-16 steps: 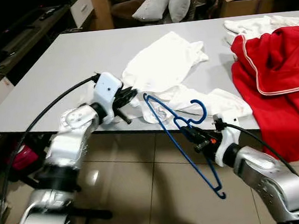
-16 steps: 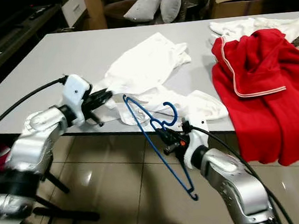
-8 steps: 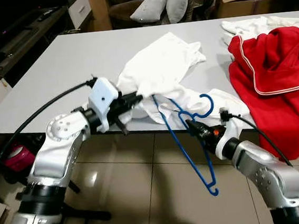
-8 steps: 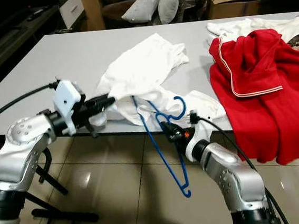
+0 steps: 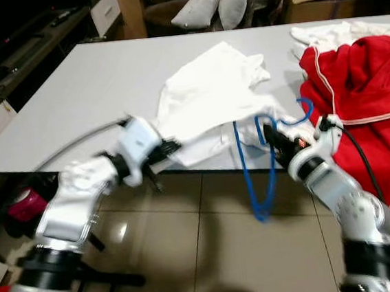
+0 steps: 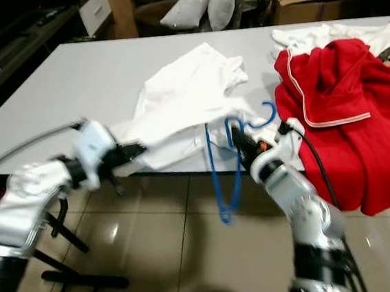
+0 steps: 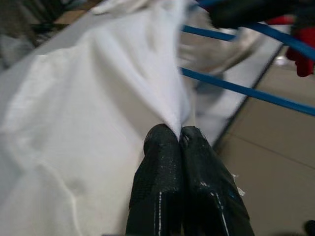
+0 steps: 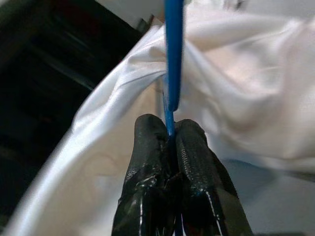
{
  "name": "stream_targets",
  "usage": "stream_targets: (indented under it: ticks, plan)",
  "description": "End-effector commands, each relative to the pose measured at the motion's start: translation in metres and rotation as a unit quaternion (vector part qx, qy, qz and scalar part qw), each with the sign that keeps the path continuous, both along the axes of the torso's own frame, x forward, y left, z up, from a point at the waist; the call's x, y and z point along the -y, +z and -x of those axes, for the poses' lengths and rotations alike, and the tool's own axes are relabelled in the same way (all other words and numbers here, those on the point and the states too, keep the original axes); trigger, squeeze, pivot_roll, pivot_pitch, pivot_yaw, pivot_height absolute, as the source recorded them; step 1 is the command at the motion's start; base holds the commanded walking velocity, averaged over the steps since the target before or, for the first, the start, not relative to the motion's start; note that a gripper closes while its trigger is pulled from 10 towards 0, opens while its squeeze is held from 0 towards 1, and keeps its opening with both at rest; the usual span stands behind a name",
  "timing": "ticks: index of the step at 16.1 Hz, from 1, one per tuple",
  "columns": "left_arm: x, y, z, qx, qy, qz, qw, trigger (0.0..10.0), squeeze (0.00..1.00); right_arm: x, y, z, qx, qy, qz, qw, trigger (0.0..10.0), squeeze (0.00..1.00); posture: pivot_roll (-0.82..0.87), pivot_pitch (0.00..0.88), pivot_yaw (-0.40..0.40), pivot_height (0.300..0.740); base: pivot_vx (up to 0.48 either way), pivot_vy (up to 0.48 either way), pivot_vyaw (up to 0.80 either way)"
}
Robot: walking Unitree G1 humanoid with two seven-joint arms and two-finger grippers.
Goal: Hang hanger
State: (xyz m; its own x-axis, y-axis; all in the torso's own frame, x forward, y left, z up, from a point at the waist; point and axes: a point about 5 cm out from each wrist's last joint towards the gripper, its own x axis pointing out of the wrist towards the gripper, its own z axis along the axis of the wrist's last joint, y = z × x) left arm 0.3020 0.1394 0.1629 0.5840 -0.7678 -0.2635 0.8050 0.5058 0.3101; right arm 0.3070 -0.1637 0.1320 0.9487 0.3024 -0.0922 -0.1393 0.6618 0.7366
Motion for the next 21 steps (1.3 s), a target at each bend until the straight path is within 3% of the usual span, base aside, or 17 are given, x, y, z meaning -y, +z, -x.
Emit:
stream_targets:
  ticks: [1,4,5,7,9,11,12,13,14,16,19,21]
  plan:
    - [0.005,-0.006,0.001,-0.017,-0.014,-0.009,1.0,0.0,0.0,-0.002,0.006,-0.006,0.003,-0.013,-0.037,0.999,10.0,0.0,0.08,0.0,0.086,0.74,0.0,0.0,0.0]
    - [0.036,-0.014,0.009,-0.052,-0.071,0.02,0.996,0.0,0.0,-0.012,0.023,-0.03,0.01,-0.053,-0.16,0.986,10.0,0.0,0.08,0.0,0.095,0.74,0.0,0.0,0.0]
    - [0.039,-0.014,0.01,-0.055,-0.077,0.026,0.995,0.0,0.0,-0.013,0.024,-0.032,0.009,-0.054,-0.168,0.984,10.0,0.0,0.08,0.0,0.095,0.74,0.0,0.0,0.0]
    - [0.054,-0.004,0.018,-0.088,-0.116,0.091,0.985,0.0,0.0,-0.02,0.025,-0.042,0.008,-0.061,-0.175,0.983,10.0,0.0,0.09,0.0,0.097,0.74,0.0,0.0,0.0]
    - [0.061,0.001,0.023,-0.106,-0.141,0.122,0.977,0.0,0.0,-0.022,0.026,-0.049,0.002,-0.076,-0.189,0.979,10.0,0.0,0.1,0.0,0.093,0.74,0.0,0.0,0.0]
    - [0.073,0.013,0.027,-0.13,-0.166,0.179,0.961,0.0,0.0,-0.025,0.027,-0.059,-0.004,-0.096,-0.207,0.974,10.0,0.0,0.1,0.0,0.09,0.74,0.0,0.0,0.0]
    - [0.075,0.015,0.028,-0.136,-0.171,0.187,0.958,0.0,0.0,-0.027,0.027,-0.06,-0.003,-0.097,-0.209,0.973,10.0,0.0,0.1,0.0,0.09,0.74,0.0,0.0,0.0]
    - [0.082,0.016,0.033,-0.169,-0.196,0.199,0.945,0.0,0.0,-0.03,0.028,-0.063,-0.004,-0.103,-0.217,0.971,10.0,0.0,0.1,0.0,0.092,0.74,0.0,0.0,0.0]
    - [0.083,0.015,0.036,-0.176,-0.207,0.189,0.944,0.0,0.0,-0.03,0.029,-0.064,-0.004,-0.105,-0.22,0.97,10.0,0.0,0.1,0.0,0.095,0.74,0.0,0.0,0.0]
    - [0.078,0.006,0.034,-0.177,-0.184,0.169,0.952,0.0,0.0,-0.026,0.03,-0.066,0.001,-0.114,-0.223,0.968,10.0,0.0,0.09,0.0,0.1,0.74,0.0,0.0,0.0]
    - [0.07,0.015,0.032,-0.184,-0.175,0.201,0.946,0.0,0.0,-0.019,0.028,-0.068,-0.003,-0.128,-0.221,0.967,10.0,0.0,0.09,0.0,0.094,0.74,0.0,0.0,0.0]
    - [0.089,0.028,0.024,-0.168,-0.173,0.24,0.94,0.0,0.0,-0.04,0.027,-0.064,-0.01,-0.091,-0.194,0.977,10.0,0.0,0.09,0.0,0.085,0.74,0.0,0.0,0.0]
